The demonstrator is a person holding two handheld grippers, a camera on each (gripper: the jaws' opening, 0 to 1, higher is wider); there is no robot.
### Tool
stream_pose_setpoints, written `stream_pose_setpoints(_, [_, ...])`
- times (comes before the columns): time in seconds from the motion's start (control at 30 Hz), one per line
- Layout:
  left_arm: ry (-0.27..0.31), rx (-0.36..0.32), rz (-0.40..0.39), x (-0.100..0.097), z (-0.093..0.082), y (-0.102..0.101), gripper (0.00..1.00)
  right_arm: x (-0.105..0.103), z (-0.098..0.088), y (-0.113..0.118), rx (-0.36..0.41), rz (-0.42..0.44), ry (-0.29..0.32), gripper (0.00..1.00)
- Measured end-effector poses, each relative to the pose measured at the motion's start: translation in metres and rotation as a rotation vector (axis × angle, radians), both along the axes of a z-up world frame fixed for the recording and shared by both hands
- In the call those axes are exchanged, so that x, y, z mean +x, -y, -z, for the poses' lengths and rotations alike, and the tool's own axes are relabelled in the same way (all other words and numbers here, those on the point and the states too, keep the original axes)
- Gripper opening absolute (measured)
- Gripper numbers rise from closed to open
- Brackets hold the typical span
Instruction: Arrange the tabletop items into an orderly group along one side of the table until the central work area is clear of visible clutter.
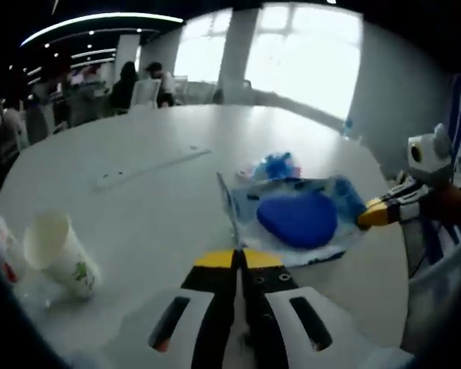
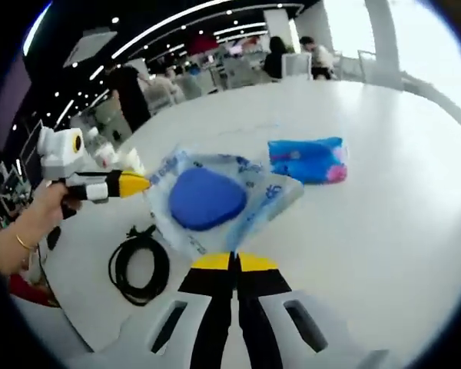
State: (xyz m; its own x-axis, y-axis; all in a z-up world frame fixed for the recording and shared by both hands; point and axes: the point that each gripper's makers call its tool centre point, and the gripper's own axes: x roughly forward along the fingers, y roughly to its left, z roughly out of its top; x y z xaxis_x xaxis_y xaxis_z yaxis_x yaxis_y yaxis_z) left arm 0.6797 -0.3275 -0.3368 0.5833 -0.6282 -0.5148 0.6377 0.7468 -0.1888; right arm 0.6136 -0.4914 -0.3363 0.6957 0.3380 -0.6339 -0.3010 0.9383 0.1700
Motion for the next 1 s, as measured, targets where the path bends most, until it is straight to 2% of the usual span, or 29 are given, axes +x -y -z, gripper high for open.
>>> stream_pose_setpoints(0.03, [-0.014,0.006,-0.022,0.0,0.001,-0.004,0.0,0.004,-0.002,-0.001,-0.014,-0.014,0.008,0.01])
stream_pose_setpoints(0.13, [0.0,0.009,-0.056,0.003,-0.002,-0.014,0.0,0.022,-0.01,-0.008,-0.067,-0.047,0.058,0.01])
stream_pose_setpoints(0.23, [0.0,-0.002,-0.098,0.006,-0.003,-0.023,0.0,0.035,-0.011,-0.013,-0.092,-0.068,0.076,0.01])
stream_pose_setpoints(0.37, [0.006,0.001,-0.153,0.009,-0.004,-0.037,0.0,0.059,-0.011,-0.023,-0.078,-0.078,0.077,0.01])
stream_pose_setpoints(0.43, [-0.018,-0.05,-0.203,0.011,-0.004,-0.039,0.0,0.068,-0.014,-0.023,-0.072,-0.064,0.087,0.01])
stream_pose_setpoints(0.73, [-0.007,-0.056,-0.292,0.018,-0.003,-0.05,0.0,0.103,-0.021,-0.036,-0.094,-0.09,0.12,0.01])
stream_pose_setpoints(0.87, [-0.021,-0.076,-0.351,0.024,0.0,-0.057,0.0,0.116,-0.013,-0.04,-0.1,-0.12,0.114,0.01])
stream_pose_setpoints(1.0, [-0.022,-0.081,-0.371,0.028,0.005,-0.061,0.0,0.126,-0.003,-0.046,-0.082,-0.133,0.098,0.01])
